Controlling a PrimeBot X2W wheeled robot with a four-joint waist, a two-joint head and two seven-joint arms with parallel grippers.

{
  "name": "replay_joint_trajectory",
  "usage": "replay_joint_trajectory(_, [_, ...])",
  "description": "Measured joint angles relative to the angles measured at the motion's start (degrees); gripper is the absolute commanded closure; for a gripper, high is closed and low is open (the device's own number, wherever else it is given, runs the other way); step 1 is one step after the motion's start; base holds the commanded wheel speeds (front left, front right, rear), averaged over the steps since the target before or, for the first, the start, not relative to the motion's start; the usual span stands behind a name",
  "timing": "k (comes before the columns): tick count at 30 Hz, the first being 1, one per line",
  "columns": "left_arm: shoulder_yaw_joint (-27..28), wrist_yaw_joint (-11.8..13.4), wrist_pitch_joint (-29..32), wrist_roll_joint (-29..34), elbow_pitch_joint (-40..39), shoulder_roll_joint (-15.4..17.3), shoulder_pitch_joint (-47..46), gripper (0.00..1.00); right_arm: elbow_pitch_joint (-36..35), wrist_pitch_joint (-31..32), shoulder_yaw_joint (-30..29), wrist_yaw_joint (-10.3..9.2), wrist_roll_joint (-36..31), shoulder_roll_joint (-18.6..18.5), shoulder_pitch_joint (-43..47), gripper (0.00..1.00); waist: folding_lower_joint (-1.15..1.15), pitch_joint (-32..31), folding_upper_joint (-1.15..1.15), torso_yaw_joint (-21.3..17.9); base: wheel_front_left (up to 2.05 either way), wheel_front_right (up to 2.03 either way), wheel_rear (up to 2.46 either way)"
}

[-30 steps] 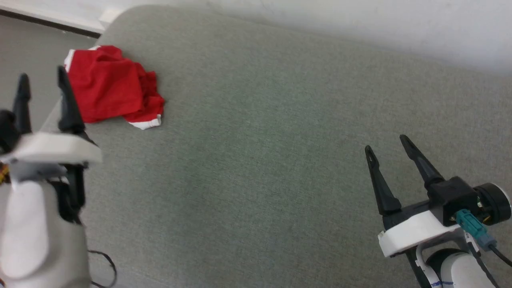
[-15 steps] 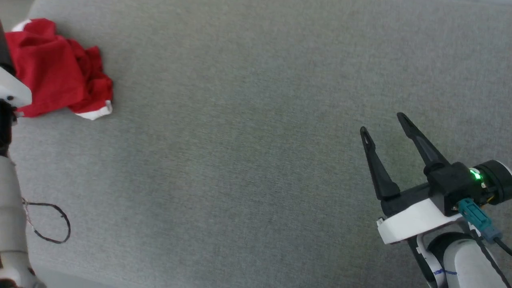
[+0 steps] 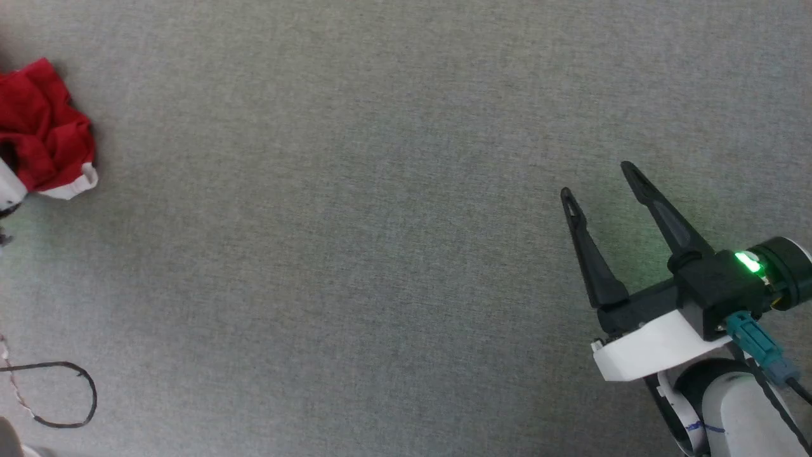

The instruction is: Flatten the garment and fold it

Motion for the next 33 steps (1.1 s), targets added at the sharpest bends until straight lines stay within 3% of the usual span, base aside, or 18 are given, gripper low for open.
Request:
replay_joint_trajectory(2, [0.02,-0.12,2.15,-0.70,1.75,0.91,-1.35,0.00,-0.38,0.01,0.33,0.00,0.00,0.00,-0.23,0.00,0.00,0.24,0.00,-0.50,0.00,0.00,0.00])
replay_joint_trajectory(3, [-0.05,-0.34,3.42,-0.99,2.53,1.15,-1.85,0.15,-0.54,0.01,0.47,0.00,0.00,0.00,-0.30,0.00,-0.01,0.27,0.00,-0.72,0.00,0.00,0.00])
replay_joint_trajectory(4, [-0.11,-0.38,4.44,-1.20,2.98,1.35,-2.21,0.57,-0.63,0.01,0.57,0.00,0.00,0.01,-0.44,0.00,-0.01,0.26,0.00,-0.90,0.00,0.00,0.00])
replay_joint_trajectory(6, [-0.23,-0.99,5.30,-1.60,3.50,1.38,-2.79,1.00,-0.64,0.01,0.70,0.00,0.01,0.03,-0.74,0.00,0.00,-0.01,0.00,-1.05,0.00,0.00,0.00])
replay_joint_trajectory(12, [-2.81,-1.83,1.09,-0.42,3.96,1.45,-2.49,1.00,0.97,-0.78,1.02,0.00,0.46,0.55,-0.99,0.00,0.00,-2.13,0.00,-1.17,0.00,0.00,0.00])
replay_joint_trajectory(24, [-8.44,-1.85,-21.96,5.87,0.25,5.75,-6.23,1.00,6.10,-4.94,-0.53,0.00,2.24,3.09,1.12,0.00,-0.01,-11.61,0.00,-1.05,0.00,0.00,0.00])
replay_joint_trajectory(28, [-11.04,-1.79,-29.87,8.15,-2.27,5.73,-9.16,1.00,6.94,-5.71,-1.79,0.00,2.57,3.33,2.89,0.00,-0.01,-15.43,0.00,-1.08,0.00,0.00,0.00])
replay_joint_trajectory(33, [-12.80,-1.38,-33.25,9.54,-8.49,3.74,-11.08,1.00,7.13,-6.32,-3.46,0.00,4.59,3.43,5.01,0.00,-0.02,-20.02,0.00,-1.46,0.00,0.00,0.00])
